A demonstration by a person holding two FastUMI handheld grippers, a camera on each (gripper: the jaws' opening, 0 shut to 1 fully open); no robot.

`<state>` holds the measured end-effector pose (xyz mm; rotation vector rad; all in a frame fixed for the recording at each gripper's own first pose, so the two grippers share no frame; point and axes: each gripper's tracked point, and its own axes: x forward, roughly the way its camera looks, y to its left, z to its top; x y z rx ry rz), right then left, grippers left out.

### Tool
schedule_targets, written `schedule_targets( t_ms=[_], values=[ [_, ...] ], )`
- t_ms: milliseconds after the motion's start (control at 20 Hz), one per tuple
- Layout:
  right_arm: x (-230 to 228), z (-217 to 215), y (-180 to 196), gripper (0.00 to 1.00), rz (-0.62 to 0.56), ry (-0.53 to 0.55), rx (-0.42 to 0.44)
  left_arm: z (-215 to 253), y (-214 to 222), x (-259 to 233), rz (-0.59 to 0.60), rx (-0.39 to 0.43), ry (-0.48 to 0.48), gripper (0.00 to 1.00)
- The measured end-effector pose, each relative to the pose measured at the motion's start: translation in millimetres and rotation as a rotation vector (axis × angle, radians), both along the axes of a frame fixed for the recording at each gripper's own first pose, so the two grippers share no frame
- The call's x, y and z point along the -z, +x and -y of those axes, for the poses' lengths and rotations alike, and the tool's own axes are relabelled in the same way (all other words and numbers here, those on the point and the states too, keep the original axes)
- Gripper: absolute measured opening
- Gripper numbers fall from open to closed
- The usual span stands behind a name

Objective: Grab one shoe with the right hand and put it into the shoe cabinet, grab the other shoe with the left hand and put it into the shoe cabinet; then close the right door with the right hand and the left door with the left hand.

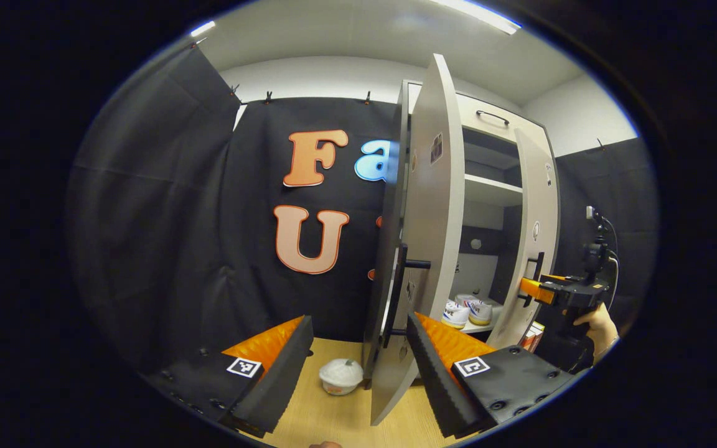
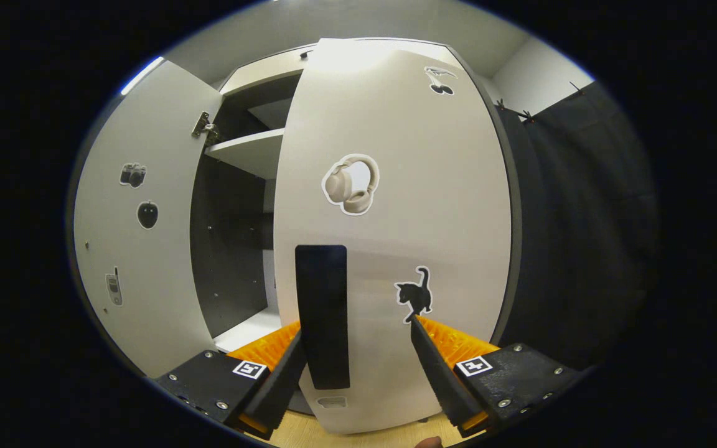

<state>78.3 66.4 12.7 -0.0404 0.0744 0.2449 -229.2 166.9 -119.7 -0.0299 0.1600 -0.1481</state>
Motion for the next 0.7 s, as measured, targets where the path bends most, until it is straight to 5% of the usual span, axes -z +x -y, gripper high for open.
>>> schedule_targets(
  t_ms=[700],
  values=[
    [3, -9, 17, 0.93, 0.032, -0.067, 0.100, 12, 28, 18, -0.035, 0.158, -0.011, 0.97]
  ],
)
